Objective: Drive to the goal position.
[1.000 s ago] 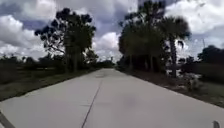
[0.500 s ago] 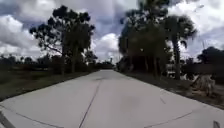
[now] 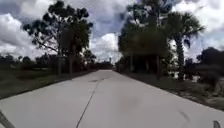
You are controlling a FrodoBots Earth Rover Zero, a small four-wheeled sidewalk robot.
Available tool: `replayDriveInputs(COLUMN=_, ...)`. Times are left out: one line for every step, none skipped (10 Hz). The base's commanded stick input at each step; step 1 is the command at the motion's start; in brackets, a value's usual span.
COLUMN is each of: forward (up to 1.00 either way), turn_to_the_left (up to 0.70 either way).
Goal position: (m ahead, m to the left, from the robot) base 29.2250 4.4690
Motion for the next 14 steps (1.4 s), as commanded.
replayDriveInputs(forward=1.00, turn_to_the_left=0.00)
replayDriveInputs(forward=1.00, turn_to_the_left=0.00)
replayDriveInputs(forward=1.00, turn_to_the_left=0.00)
replayDriveInputs(forward=1.00, turn_to_the_left=0.00)
replayDriveInputs(forward=1.00, turn_to_the_left=0.00)
replayDriveInputs(forward=1.00, turn_to_the_left=0.00)
replayDriveInputs(forward=1.00, turn_to_the_left=0.00)
replayDriveInputs(forward=1.00, turn_to_the_left=0.00)
replayDriveInputs(forward=1.00, turn_to_the_left=0.00)
replayDriveInputs(forward=1.00, turn_to_the_left=0.00)
replayDriveInputs(forward=1.00, turn_to_the_left=0.00)
replayDriveInputs(forward=1.00, turn_to_the_left=0.00)
replayDriveInputs(forward=1.00, turn_to_the_left=0.00)
replayDriveInputs(forward=1.00, turn_to_the_left=0.00)
